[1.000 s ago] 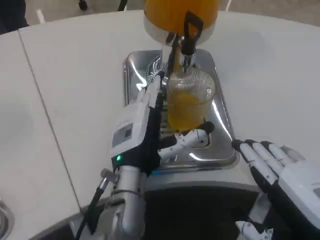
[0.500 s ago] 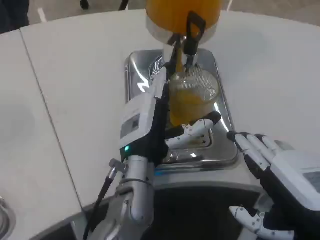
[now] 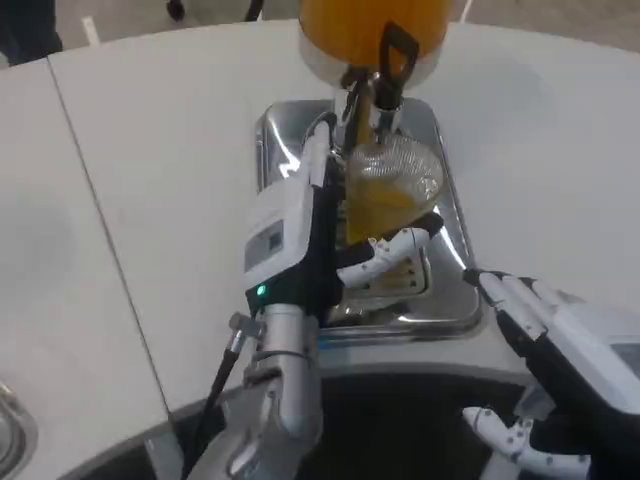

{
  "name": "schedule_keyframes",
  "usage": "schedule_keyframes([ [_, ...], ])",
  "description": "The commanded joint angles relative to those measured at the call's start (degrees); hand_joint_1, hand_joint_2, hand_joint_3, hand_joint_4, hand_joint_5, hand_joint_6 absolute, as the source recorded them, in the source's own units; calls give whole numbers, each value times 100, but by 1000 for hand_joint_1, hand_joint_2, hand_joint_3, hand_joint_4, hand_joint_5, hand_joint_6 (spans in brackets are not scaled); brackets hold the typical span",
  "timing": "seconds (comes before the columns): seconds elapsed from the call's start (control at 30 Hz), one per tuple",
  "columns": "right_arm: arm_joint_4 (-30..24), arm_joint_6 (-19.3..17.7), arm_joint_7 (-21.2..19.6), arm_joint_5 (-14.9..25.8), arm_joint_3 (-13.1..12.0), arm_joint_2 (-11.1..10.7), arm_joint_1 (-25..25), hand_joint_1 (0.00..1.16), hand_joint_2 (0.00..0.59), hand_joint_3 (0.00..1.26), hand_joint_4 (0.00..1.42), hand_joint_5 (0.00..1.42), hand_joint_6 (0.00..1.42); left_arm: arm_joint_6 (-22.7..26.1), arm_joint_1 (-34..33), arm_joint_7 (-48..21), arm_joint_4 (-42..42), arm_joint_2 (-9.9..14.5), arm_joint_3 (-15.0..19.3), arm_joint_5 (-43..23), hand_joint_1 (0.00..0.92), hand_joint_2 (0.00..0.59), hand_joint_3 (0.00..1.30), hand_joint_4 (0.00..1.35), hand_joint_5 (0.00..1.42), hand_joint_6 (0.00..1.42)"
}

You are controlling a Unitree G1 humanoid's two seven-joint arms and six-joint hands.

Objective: Grasp the cup under the faucet to collect the drink, then remove the cup.

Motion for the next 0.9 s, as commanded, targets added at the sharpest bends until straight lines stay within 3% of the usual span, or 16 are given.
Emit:
schedule_keyframes([
  [0.03, -48, 121, 122, 95, -110, -65, -10, 339, 469, 0, 0, 0, 46, 233, 31, 61, 64, -191, -239, 172, 382, 55, 167, 253, 675, 882],
  [0.27, -171, 228, 167, 78, -118, -59, 58, 311, 478, 0, 0, 0, 48, 604, 108, 365, 44, -396, -376, 334, 402, 57, 375, 503, 972, 1255],
  [0.33, -229, 290, 185, 67, -149, -36, 114, 289, 487, 0, 0, 0, 48, 587, 157, 610, 37, -475, -390, 348, 429, 55, 525, 658, 1130, 1407],
  [0.47, -266, 335, 245, 40, -209, -83, 183, 283, 487, 0, 0, 0, 48, 392, 246, 1076, 55, -600, -354, 236, 497, 65, 842, 1058, 1412, 1424],
  [0.6, -174, 413, 343, 149, -204, -123, 52, 282, 491, 0, 0, 0, 48, 120, 301, 1349, 102, -654, -244, 86, 537, 59, 979, 1115, 1424, 1424],
  [0.9, -32, 494, 410, 251, -143, -214, -173, 288, 495, 0, 0, 0, 48, -147, 310, 1448, 218, -564, -94, -44, 604, 57, 1053, 1073, 1424, 1424],
])
